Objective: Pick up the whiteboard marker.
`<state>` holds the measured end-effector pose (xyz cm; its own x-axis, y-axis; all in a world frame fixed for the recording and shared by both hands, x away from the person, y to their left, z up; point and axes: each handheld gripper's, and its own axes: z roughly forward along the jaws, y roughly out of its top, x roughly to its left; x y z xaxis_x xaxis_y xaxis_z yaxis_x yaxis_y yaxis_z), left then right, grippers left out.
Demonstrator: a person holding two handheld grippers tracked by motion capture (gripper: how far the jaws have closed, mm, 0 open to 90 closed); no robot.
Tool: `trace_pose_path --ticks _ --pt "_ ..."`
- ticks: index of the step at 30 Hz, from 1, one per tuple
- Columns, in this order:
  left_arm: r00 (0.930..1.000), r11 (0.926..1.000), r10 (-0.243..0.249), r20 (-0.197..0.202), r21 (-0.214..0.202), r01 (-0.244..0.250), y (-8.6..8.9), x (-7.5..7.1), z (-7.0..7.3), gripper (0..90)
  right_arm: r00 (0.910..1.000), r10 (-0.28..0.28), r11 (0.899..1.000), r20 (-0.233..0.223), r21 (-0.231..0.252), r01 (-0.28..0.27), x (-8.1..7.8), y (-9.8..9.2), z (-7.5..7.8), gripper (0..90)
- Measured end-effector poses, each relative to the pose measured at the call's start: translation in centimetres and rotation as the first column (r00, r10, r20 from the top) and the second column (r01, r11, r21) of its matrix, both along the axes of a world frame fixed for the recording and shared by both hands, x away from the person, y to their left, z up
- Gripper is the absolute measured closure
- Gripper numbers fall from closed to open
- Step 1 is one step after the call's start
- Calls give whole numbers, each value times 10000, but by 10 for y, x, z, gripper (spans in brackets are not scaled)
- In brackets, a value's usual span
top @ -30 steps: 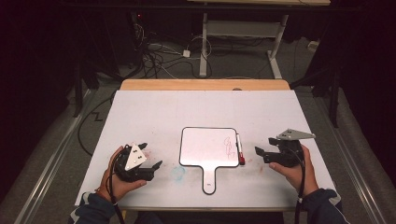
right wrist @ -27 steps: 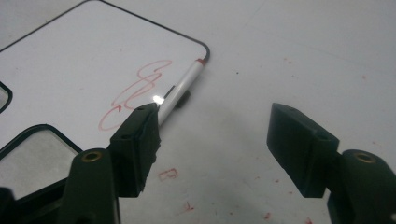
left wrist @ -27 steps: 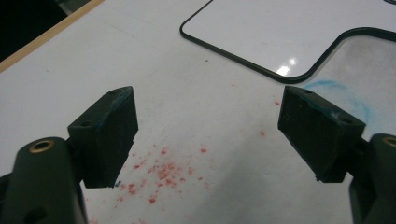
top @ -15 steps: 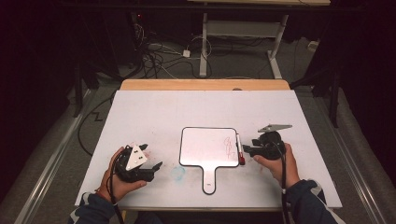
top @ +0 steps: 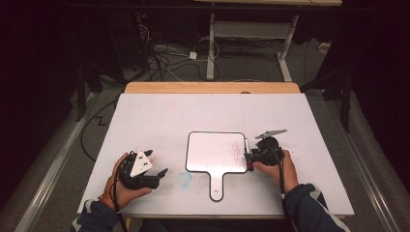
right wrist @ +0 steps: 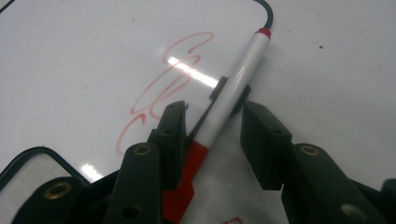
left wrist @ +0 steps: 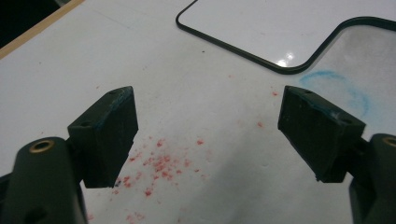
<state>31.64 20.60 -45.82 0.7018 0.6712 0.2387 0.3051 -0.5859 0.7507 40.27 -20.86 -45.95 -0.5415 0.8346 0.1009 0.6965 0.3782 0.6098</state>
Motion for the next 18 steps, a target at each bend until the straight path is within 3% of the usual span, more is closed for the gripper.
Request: trace_pose_path --ticks 8,13,18 --pt "10000 9999 -58 -36 137 59 -2 0 -1 189 9994 180 9989 -301 449 -166 2 -1 -2 673" --pt "9999 9997 -87 -75 218 88 -2 0 -1 189 9979 366 9950 -529 943 -314 3 -3 -4 751" --pt "9999 9997 -95 -124 243 98 -3 0 -2 189 9978 418 9939 -518 1040 -363 3 -3 -4 792"
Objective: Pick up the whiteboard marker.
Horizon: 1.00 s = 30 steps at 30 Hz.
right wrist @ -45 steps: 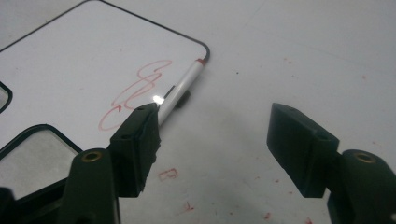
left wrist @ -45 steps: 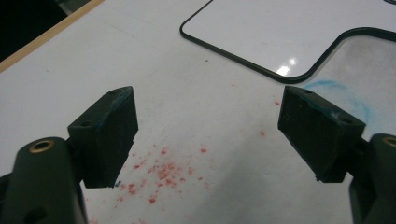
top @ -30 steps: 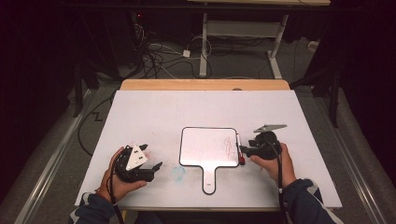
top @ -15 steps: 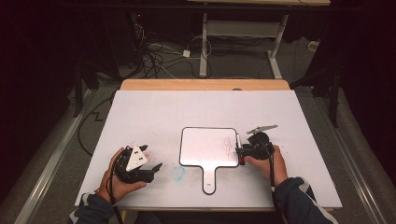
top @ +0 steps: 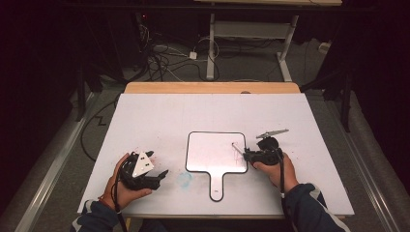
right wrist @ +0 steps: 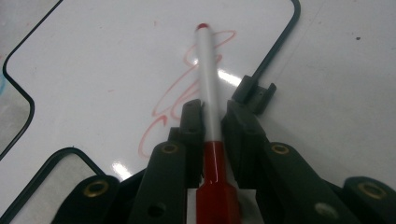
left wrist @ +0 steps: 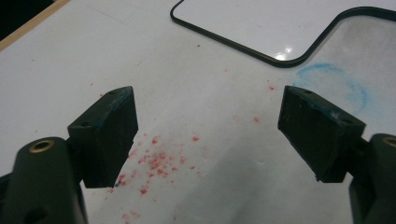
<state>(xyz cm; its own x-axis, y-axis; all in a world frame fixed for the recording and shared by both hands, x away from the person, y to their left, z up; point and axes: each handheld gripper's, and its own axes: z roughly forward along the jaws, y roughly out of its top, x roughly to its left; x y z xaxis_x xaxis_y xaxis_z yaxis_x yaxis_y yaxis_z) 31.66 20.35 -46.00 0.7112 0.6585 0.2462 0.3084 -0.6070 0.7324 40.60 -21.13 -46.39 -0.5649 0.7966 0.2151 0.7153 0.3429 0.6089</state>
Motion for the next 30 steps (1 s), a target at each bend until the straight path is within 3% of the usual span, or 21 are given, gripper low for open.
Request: trace_pose_path --ticks 7,16,30 --pt "9999 10000 -53 -88 67 53 -1 0 -1 189 10000 -20 10000 57 43 19 0 -1 0 816" --pt "9999 9999 -74 -104 83 74 -1 0 -1 189 9991 213 9993 354 -317 -202 -2 2 1 820" --pt "9999 10000 -6 -167 74 7 -3 1 -1 196 9959 372 9991 821 -236 -354 -4 -1 7 820"
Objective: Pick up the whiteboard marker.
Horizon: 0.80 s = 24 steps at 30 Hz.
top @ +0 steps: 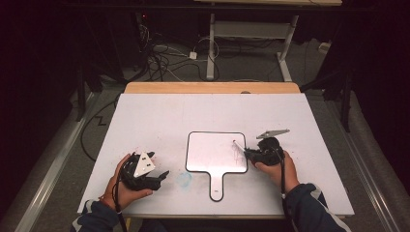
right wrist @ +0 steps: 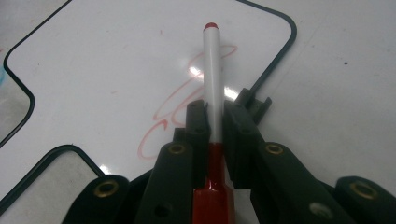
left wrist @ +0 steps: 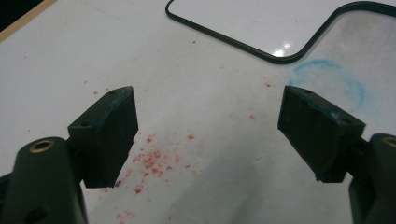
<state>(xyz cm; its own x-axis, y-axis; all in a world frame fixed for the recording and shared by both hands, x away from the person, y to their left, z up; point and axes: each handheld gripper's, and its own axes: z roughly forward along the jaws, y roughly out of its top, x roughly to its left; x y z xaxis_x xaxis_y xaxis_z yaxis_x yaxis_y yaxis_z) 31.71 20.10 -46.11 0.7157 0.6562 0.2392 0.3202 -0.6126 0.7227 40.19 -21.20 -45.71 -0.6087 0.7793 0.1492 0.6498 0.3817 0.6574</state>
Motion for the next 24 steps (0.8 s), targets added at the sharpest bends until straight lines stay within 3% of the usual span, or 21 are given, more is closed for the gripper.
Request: trace_pose_path --ticks 9,14,21,23,24 --pt "9995 9979 190 -272 -619 -206 -3 4 1 222 9988 119 9998 474 181 -128 -4 -1 6 820" --pt "9966 9846 60 -819 -1734 -202 -15 12 7 260 9961 233 9988 855 416 -270 -8 -1 12 820" --pt "9924 9744 -475 -1138 -2240 209 -35 21 11 285 9903 324 9947 1352 926 -452 -14 0 21 820" --pt "9909 9745 -595 -1209 -2222 314 -41 23 11 285 9882 356 9935 1490 1015 -511 -16 1 24 820" --pt "9890 9707 -695 -1305 -2373 369 -46 25 11 285 9869 418 9923 1556 1087 -591 -18 2 25 820"
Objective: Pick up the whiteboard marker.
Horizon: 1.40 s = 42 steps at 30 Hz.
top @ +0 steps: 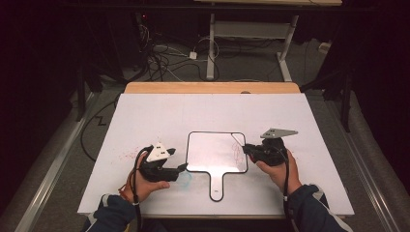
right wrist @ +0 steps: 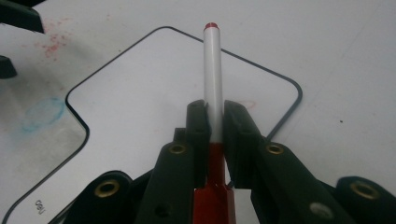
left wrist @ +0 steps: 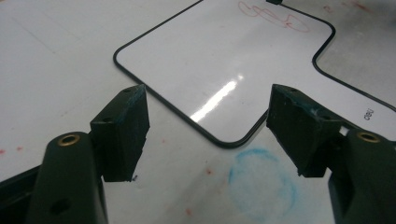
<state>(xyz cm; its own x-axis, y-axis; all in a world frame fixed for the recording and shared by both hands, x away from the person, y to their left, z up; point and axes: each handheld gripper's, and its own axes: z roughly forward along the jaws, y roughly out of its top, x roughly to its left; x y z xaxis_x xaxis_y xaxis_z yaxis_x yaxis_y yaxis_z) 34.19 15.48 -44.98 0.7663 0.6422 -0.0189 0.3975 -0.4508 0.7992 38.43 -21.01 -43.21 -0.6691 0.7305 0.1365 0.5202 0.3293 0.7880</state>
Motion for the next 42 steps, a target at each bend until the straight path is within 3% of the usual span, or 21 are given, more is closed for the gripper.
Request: trace_pose_path --ticks 11,12,13,18,19,20,22,26,28,29,30,33,34,36,37,38,42 --pt "9993 9990 -345 -126 -298 341 -23 10 3 301 9981 485 9983 374 294 -497 -8 10 6 820" --pt "9989 9975 -449 -155 -553 440 -28 12 5 301 9978 531 9980 398 333 -545 -9 11 7 820" --pt "9989 9975 -449 -155 -553 440 -28 12 5 301 9971 616 9971 449 419 -635 -10 12 8 820" --pt "9963 9844 -693 -513 -1651 600 -43 18 11 316 9932 914 9929 727 690 -964 -18 20 11 820" --pt "9963 9844 -693 -513 -1651 600 -43 18 11 320 9917 1005 9912 800 785 -1068 -20 22 12 820" --pt "9960 9808 -715 -540 -1854 604 -46 19 12 326 9900 1107 9888 874 910 -1186 -22 23 13 820" --pt "9935 9633 -891 -715 -2598 677 -52 22 16 338 9861 1241 9857 1101 1006 -1353 -25 27 14 820" --pt "9902 9403 -1084 -885 -3323 732 -62 26 19 366 9789 1526 9781 1363 1213 -1693 -31 34 15 820" --pt "9880 9313 -1215 -959 -3553 800 -67 27 19 374 9757 1645 9759 1449 1201 -1823 -32 37 14 820" --pt "9880 9313 -1215 -959 -3553 800 -67 27 19 385 9746 1675 9748 1488 1227 -1862 -33 38 14 819" --pt "9852 9234 -1269 -1150 -3763 750 -72 29 17 387 9739 1682 9749 1523 1204 -1872 -34 39 14 820" --pt "9844 9179 -1223 -1262 -3917 638 -75 31 15 423 9723 1743 9747 1557 1134 -1929 -35 40 14 820" --pt "9839 9044 -1271 -1256 -4219 630 -75 31 14 437 9730 1718 9741 1540 1209 -1911 -34 40 14 819" --pt "9837 8951 -1315 -1228 -4412 646 -75 32 14 472 9732 1717 9734 1529 1257 -1915 -33 38 13 820" --pt "9837 8951 -1315 -1228 -4412 646 -75 32 14 482 9727 1753 9730 1520 1241 -1947 -33 39 13 819" --pt "9816 8800 -1414 -1283 -4705 653 -74 33 14 500 9721 1790 9728 1516 1208 -1979 -33 39 13 819" --pt "9780 8623 -1686 -1227 -4990 861 -72 33 14 597 9702 1888 9717 1519 1138 -2069 -34 41 11 820"
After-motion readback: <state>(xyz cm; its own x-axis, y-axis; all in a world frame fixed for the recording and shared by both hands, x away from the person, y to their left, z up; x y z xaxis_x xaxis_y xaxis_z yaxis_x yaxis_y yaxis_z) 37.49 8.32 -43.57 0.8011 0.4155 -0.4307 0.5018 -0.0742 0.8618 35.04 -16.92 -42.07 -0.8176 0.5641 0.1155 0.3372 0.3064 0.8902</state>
